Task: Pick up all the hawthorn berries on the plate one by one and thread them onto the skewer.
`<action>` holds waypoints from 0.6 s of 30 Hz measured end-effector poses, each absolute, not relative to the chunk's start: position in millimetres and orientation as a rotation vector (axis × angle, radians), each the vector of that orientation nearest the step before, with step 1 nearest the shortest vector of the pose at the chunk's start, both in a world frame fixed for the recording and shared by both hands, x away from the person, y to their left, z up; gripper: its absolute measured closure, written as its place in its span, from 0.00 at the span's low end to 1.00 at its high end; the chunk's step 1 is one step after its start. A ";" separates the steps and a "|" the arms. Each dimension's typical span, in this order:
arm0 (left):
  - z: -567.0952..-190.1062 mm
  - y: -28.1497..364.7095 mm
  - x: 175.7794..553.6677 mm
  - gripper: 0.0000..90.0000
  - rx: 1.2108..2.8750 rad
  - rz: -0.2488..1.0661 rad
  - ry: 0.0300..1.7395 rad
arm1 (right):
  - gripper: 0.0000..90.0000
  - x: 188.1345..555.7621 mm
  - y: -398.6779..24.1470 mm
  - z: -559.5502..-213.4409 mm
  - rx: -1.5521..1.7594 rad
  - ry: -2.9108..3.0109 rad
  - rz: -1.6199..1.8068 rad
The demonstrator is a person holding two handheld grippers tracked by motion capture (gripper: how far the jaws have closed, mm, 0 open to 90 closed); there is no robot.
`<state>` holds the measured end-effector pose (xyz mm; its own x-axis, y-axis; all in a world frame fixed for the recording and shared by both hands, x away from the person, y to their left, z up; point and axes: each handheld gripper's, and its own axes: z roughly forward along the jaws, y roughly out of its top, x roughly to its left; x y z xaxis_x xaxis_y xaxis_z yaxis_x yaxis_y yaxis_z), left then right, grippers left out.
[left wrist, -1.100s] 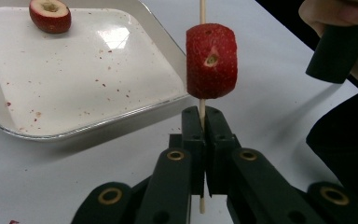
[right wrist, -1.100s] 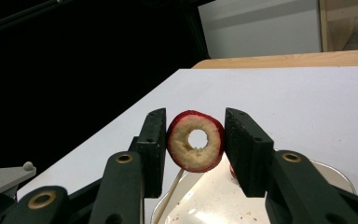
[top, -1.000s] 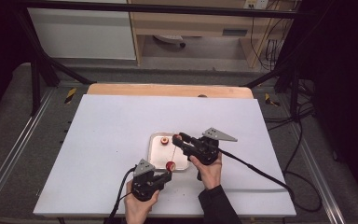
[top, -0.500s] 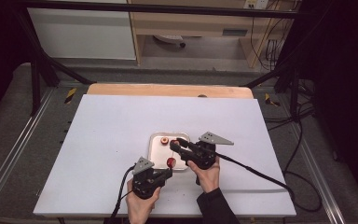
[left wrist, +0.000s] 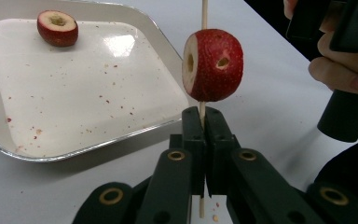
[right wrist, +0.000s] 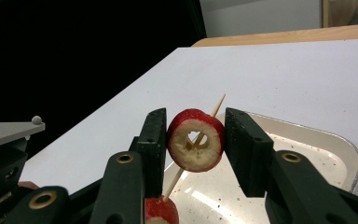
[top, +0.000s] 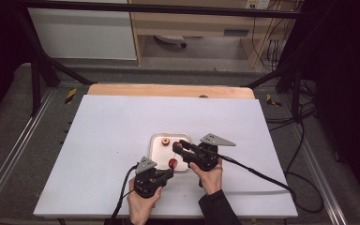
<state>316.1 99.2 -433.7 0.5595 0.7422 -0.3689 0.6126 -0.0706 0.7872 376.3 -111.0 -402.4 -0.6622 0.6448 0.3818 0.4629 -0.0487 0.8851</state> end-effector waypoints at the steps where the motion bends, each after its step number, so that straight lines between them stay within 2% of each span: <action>1: -433.8 99.2 316.3 0.98 1.765 0.157 1.123 | 0.68 376.3 -111.5 -401.9 1.217 2.054 1.804; 5: -431.5 100.0 316.6 0.98 1.726 0.178 1.111 | 0.68 376.6 -111.2 -403.1 1.238 2.112 1.809; 14: -432.1 101.3 319.5 0.98 1.776 0.208 1.117 | 0.67 373.7 -104.7 -412.6 1.220 2.142 1.809; 18: -435.0 106.9 318.2 0.98 1.805 0.231 1.111 | 0.55 374.8 -109.7 -405.7 1.202 2.117 1.802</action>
<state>318.2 106.9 -435.0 0.5659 0.7677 -0.3005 0.5843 -0.1163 0.8032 374.8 -109.7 -405.7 -0.6799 0.6196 0.3922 0.4861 -0.0196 0.8737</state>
